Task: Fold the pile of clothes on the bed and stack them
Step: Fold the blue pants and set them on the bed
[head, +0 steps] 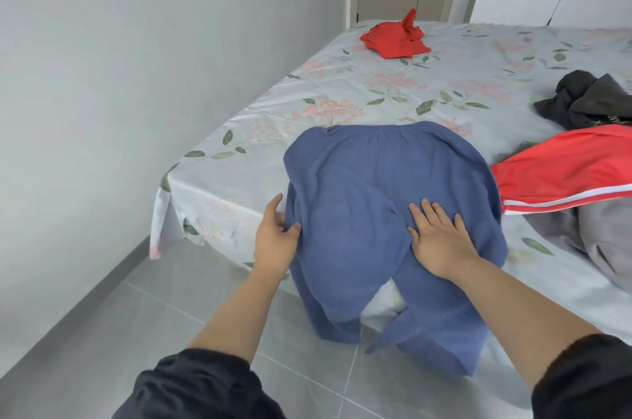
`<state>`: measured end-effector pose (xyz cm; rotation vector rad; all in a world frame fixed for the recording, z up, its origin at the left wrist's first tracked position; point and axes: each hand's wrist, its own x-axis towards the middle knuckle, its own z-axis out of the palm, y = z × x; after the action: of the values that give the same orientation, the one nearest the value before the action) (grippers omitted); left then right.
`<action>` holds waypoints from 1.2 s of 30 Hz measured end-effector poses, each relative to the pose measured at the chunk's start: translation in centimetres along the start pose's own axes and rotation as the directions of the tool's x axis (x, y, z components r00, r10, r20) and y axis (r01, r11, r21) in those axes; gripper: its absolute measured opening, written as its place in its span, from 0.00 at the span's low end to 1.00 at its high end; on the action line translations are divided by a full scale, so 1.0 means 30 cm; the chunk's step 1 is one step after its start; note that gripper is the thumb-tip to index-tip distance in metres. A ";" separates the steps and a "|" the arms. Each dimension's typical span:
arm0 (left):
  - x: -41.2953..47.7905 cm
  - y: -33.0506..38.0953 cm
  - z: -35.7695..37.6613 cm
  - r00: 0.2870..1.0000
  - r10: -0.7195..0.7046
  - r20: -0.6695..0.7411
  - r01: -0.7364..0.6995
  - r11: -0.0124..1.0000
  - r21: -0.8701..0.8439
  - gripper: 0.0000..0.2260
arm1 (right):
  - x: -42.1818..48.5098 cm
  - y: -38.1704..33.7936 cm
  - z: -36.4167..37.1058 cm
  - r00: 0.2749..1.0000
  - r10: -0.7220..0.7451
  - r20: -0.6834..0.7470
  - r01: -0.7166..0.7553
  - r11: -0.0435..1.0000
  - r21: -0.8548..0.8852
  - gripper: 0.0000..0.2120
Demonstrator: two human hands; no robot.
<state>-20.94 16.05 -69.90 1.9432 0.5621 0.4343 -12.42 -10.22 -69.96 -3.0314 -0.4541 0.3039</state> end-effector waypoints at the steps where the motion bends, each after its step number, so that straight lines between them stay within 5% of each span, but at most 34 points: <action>1: -0.001 0.001 -0.004 0.997 -0.058 -0.045 0.054 0.996 -0.068 0.24 | -0.020 0.004 0.008 1.000 -0.004 -0.013 0.004 1.000 0.009 0.26; 5: 0.054 -0.002 -0.068 0.926 -0.238 -0.294 0.167 0.955 -0.247 0.15 | -0.074 0.022 0.030 0.994 -0.033 -0.104 0.041 0.996 0.077 0.27; 8: 0.052 0.002 -0.078 0.913 -0.118 -0.391 0.141 0.989 0.032 0.23 | -0.118 0.042 0.035 0.969 -0.049 -0.241 0.121 0.948 0.295 0.25; 11: -0.043 0.059 0.029 0.940 0.322 -0.111 -0.265 0.896 0.356 0.24 | -0.164 0.059 0.024 0.943 0.072 -0.326 0.131 0.817 0.561 0.20; 13: -0.125 0.091 0.120 0.831 0.537 0.146 -0.547 0.740 0.391 0.19 | -0.187 0.081 0.012 0.885 0.226 -0.408 0.106 0.754 0.648 0.16; 15: -0.203 0.121 0.191 0.760 0.622 0.190 -0.646 0.686 0.335 0.08 | -0.205 0.123 -0.003 0.770 0.421 -0.479 0.051 0.708 0.704 0.13; 18: -0.253 0.174 0.249 0.924 0.261 0.279 -0.354 0.860 0.367 0.20 | -0.220 0.215 -0.020 0.733 0.604 -0.312 -0.130 0.575 0.808 0.11; 21: -0.250 0.203 0.274 0.920 -0.090 0.382 -0.080 0.910 0.406 0.26 | -0.226 0.276 -0.032 0.848 0.513 -0.135 -0.223 0.576 0.786 0.16; 27: -0.293 0.203 0.315 0.838 -0.203 0.507 0.218 0.976 0.030 0.10 | -0.249 0.252 -0.065 0.952 0.305 -0.024 -0.165 0.578 0.799 0.05; 32: -0.286 0.188 0.291 0.799 -0.252 0.547 0.110 0.954 0.279 0.13 | -0.261 0.244 -0.048 0.974 0.225 -0.004 -0.116 0.517 0.848 0.06; 36: -0.305 0.157 0.288 0.657 -0.315 0.685 0.437 0.900 -0.005 0.11 | -0.279 0.266 -0.041 0.981 0.194 -0.002 -0.088 0.455 0.886 0.03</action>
<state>-23.01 2.78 -69.67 1.5989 0.4100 -0.4817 -17.76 -20.34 -67.93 -2.0003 0.0198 0.2671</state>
